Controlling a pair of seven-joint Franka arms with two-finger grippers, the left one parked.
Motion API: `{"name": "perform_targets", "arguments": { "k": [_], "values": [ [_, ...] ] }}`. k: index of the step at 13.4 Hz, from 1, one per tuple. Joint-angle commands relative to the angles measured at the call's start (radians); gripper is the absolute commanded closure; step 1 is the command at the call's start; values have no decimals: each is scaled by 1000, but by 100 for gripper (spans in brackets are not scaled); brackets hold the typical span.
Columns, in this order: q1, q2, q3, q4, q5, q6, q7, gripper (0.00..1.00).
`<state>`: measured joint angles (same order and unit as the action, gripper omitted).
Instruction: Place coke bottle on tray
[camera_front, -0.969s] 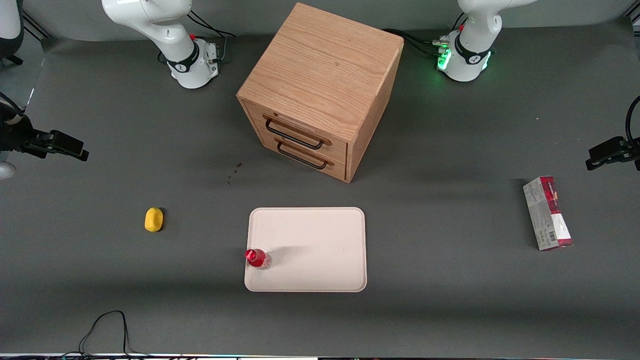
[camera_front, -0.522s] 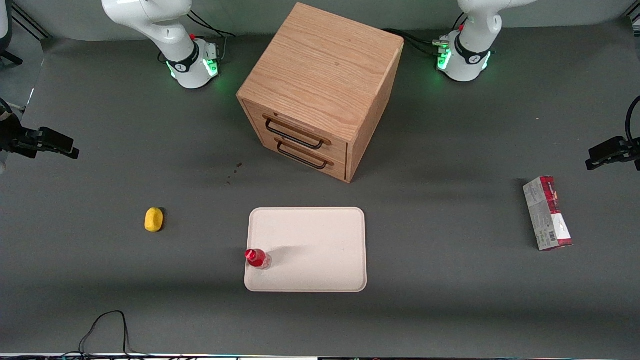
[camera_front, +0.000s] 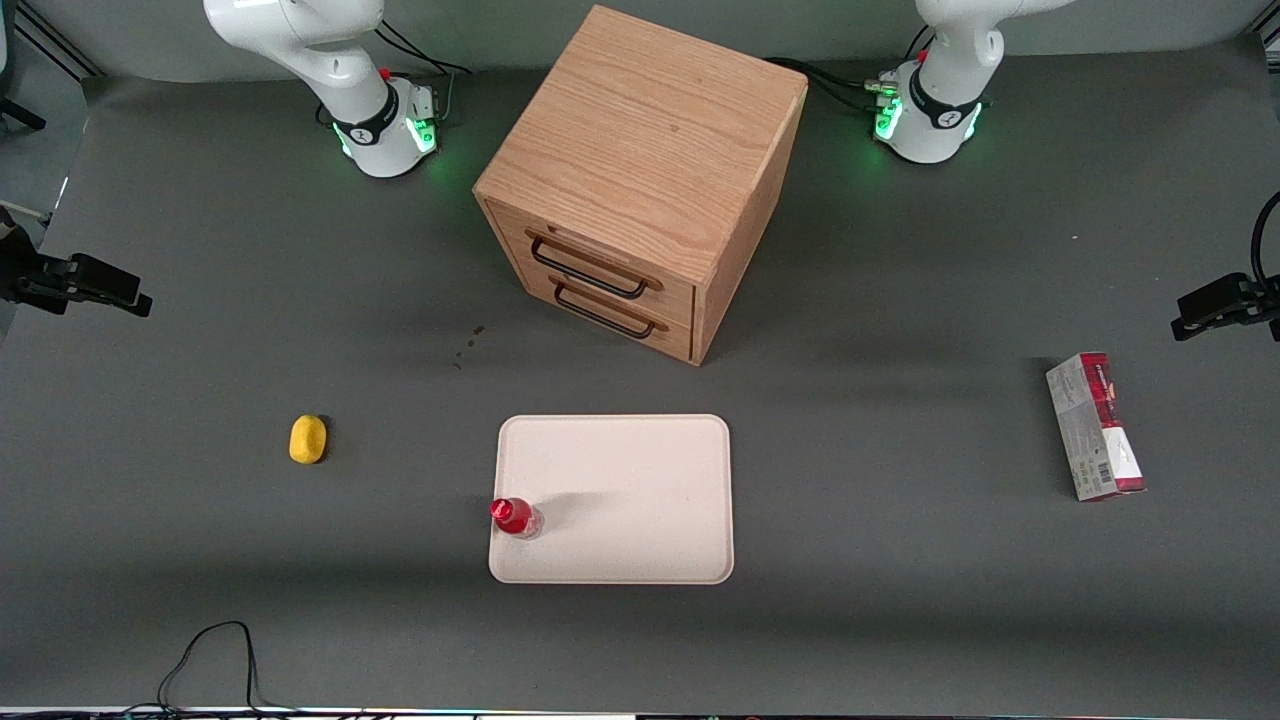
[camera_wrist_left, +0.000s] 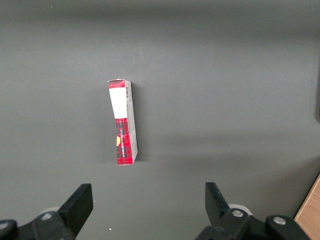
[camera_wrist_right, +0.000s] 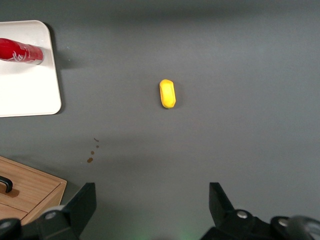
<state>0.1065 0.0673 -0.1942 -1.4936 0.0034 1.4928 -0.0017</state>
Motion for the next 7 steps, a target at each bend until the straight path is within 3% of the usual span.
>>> {"name": "perform_targets", "arguments": {
  "k": [1, 7],
  "values": [
    [-22, -26, 25, -20, -8, -3, -14, 0],
    [-16, -24, 25, -20, -10, -3, -15, 0]
  ]
}}
